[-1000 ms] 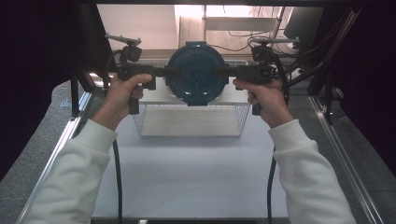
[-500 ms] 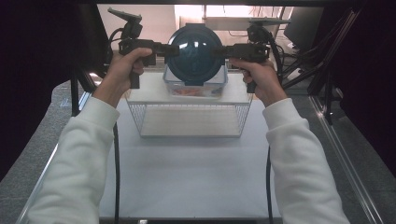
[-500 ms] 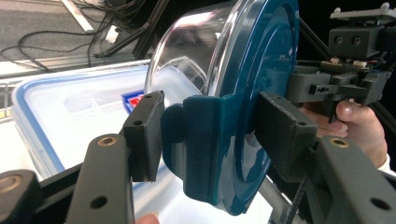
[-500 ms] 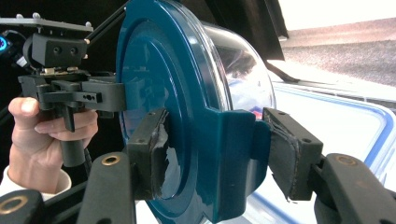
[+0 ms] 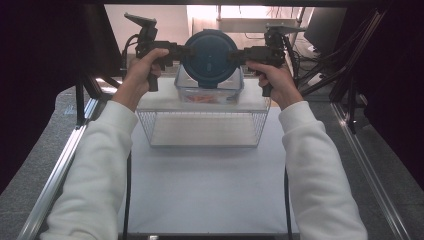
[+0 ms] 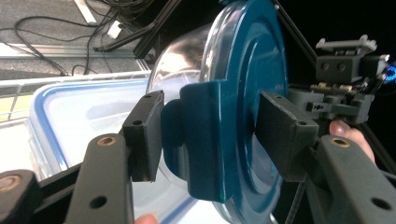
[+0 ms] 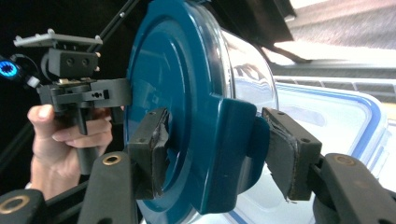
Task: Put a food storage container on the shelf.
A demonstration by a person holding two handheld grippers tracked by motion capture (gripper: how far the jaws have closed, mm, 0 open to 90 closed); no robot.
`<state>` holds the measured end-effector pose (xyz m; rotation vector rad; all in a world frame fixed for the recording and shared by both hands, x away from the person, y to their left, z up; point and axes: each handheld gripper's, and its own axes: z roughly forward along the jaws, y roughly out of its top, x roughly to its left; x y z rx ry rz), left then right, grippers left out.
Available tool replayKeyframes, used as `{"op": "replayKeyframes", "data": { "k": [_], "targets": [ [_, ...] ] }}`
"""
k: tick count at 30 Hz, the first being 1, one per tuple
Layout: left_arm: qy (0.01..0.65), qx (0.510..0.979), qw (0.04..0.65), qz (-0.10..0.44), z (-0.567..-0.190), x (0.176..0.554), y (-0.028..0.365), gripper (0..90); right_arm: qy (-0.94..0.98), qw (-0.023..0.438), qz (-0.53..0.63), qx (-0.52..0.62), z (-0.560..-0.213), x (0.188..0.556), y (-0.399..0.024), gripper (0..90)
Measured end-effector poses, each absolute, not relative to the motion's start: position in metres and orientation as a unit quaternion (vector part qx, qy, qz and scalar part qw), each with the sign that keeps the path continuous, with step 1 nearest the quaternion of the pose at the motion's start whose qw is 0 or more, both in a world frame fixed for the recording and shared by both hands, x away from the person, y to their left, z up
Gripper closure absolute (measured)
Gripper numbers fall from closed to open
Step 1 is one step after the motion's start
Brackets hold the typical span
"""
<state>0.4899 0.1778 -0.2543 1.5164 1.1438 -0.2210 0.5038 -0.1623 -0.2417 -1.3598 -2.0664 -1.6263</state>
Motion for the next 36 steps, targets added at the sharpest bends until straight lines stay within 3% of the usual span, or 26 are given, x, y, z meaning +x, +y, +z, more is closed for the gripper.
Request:
{"op": "replayKeyframes", "data": {
  "k": [8,15,24,26,29,36],
  "targets": [
    [0.522,0.617,0.575,-0.126,-0.269,0.507,0.18,40.0,-0.665,0.147,-0.536,-0.499,-0.254,0.521,-0.161,40.2],
    [0.535,0.596,0.583,-0.136,-0.277,0.509,0.181,39.3,-0.645,0.16,-0.536,-0.52,-0.259,0.527,-0.16,39.6],
    [0.528,0.605,0.582,-0.125,-0.277,0.508,0.178,36.7,-0.641,0.158,-0.538,-0.524,-0.259,0.525,-0.16,39.3],
    [0.524,0.611,0.583,-0.114,-0.276,0.507,0.176,33.9,-0.649,0.139,-0.542,-0.515,-0.259,0.524,-0.158,36.7],
    [0.521,0.611,0.588,-0.098,-0.275,0.506,0.177,23.1,-0.657,0.071,-0.552,-0.508,-0.253,0.519,-0.157,29.0],
    [0.499,0.621,0.6,-0.069,-0.269,0.497,0.181,12.6,-0.669,0.032,-0.571,-0.474,-0.243,0.508,-0.167,21.3]
  ]
}}
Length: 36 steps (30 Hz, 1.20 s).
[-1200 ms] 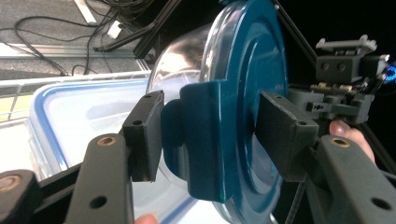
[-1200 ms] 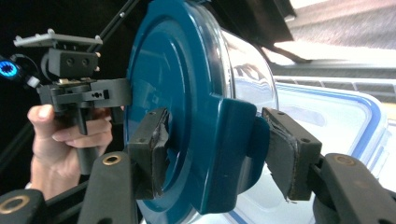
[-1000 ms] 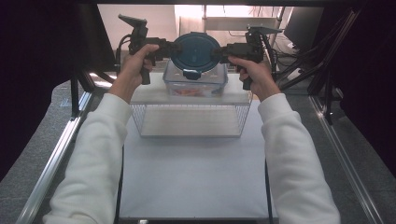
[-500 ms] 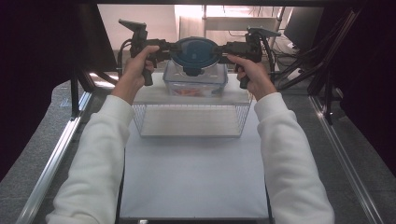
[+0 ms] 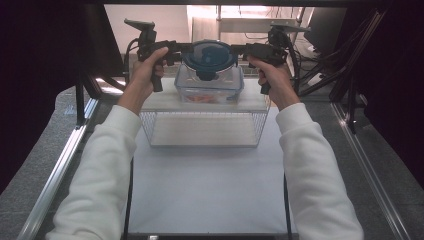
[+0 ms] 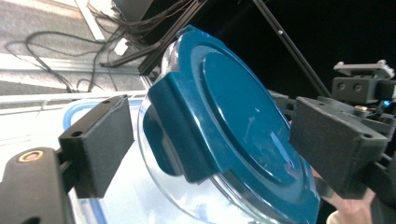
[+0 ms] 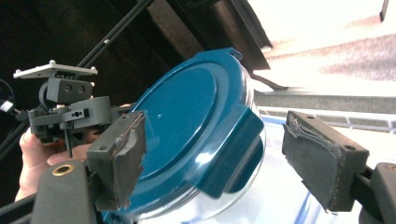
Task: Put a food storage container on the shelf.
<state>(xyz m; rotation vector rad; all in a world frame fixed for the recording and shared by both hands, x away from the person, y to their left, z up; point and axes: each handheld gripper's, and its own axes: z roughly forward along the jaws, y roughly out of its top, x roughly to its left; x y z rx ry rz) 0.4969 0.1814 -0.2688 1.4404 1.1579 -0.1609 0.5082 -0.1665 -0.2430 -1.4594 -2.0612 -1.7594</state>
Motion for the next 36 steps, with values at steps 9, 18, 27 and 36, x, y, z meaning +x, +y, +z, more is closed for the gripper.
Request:
{"op": "replayKeyframes", "data": {
  "k": [9,18,27,36],
  "targets": [
    [0.464,0.643,0.608,-0.02,-0.261,0.456,0.196,12.5,-0.692,-0.009,-0.577,-0.434,-0.241,0.471,-0.194,20.8],
    [0.446,0.682,0.576,0.062,-0.29,0.385,0.207,13.5,-0.715,-0.055,-0.574,-0.396,-0.265,0.421,-0.232,21.9],
    [0.438,0.706,0.549,0.094,-0.342,0.327,0.213,15.3,-0.74,-0.08,-0.562,-0.361,-0.316,0.367,-0.247,22.3],
    [0.442,0.72,0.528,0.087,-0.395,0.29,0.206,16.1,-0.76,-0.097,-0.531,-0.362,-0.372,0.332,-0.26,22.6]
  ]
}}
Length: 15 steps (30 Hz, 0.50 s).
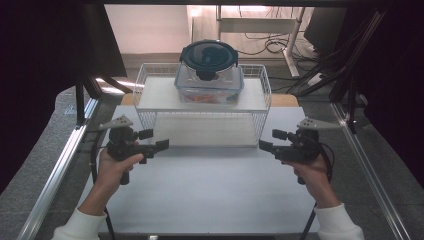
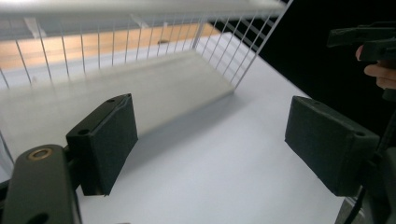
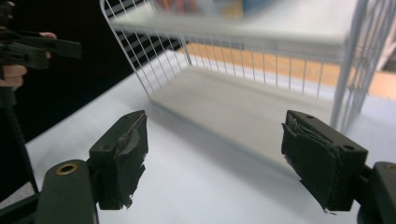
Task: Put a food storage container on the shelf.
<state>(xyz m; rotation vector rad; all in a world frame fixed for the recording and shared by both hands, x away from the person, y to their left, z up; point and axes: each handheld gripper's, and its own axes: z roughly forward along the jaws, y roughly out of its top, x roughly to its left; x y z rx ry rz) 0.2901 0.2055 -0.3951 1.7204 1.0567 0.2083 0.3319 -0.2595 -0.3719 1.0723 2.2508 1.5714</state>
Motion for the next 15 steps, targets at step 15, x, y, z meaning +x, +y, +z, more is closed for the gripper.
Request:
{"op": "replayKeyframes", "data": {
  "k": [15],
  "targets": [
    [0.461,0.763,0.447,0.074,-0.474,0.269,0.186,16.4,0.788,0.079,0.464,0.397,-0.453,0.308,-0.271,22.6]
  ]
}}
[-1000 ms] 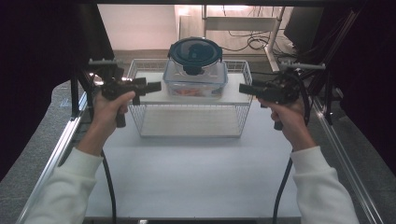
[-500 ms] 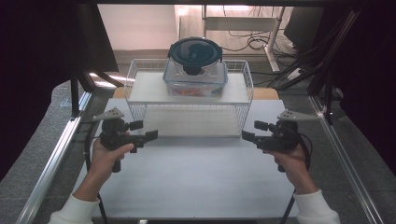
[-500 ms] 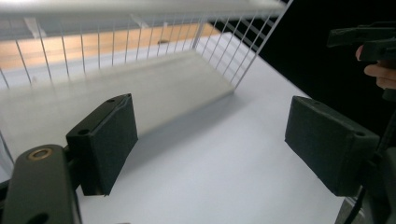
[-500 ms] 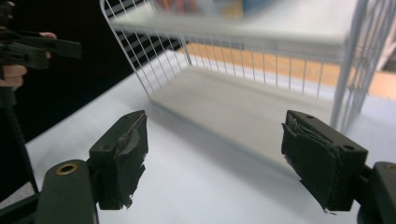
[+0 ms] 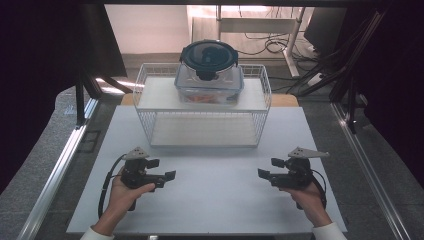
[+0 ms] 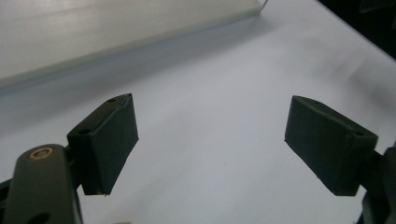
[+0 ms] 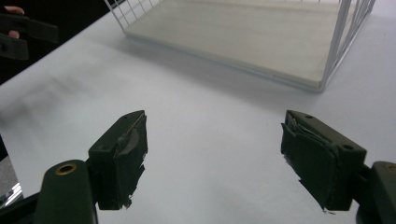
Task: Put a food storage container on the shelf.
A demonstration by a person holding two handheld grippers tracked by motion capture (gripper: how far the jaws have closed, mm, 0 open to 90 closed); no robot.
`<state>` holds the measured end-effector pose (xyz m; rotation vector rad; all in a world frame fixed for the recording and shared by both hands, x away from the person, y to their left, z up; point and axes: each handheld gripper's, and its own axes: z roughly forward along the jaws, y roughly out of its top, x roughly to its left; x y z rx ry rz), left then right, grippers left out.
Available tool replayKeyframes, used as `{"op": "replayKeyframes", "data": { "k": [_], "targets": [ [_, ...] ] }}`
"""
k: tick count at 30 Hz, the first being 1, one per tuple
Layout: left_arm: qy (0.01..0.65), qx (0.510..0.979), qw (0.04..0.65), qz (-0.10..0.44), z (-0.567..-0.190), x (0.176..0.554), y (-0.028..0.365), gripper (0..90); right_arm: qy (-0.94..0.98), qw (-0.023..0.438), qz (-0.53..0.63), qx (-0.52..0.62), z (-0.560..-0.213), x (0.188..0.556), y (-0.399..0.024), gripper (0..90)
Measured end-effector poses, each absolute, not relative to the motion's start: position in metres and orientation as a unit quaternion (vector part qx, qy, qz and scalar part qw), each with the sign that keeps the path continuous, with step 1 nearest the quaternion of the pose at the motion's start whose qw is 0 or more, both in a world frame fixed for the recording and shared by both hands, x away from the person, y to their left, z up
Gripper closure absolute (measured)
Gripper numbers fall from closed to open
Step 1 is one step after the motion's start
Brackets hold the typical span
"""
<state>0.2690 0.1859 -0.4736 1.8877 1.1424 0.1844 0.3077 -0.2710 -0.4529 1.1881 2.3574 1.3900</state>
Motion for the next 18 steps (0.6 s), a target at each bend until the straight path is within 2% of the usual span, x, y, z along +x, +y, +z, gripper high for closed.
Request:
{"op": "replayKeyframes", "data": {
  "k": [18],
  "targets": [
    [0.472,0.762,0.433,0.093,-0.4788,0.2734,0.1892,16.7,0.792,0.084,0.458,0.396,-0.4596,0.3091,-0.2705,22.1]
  ]
}}
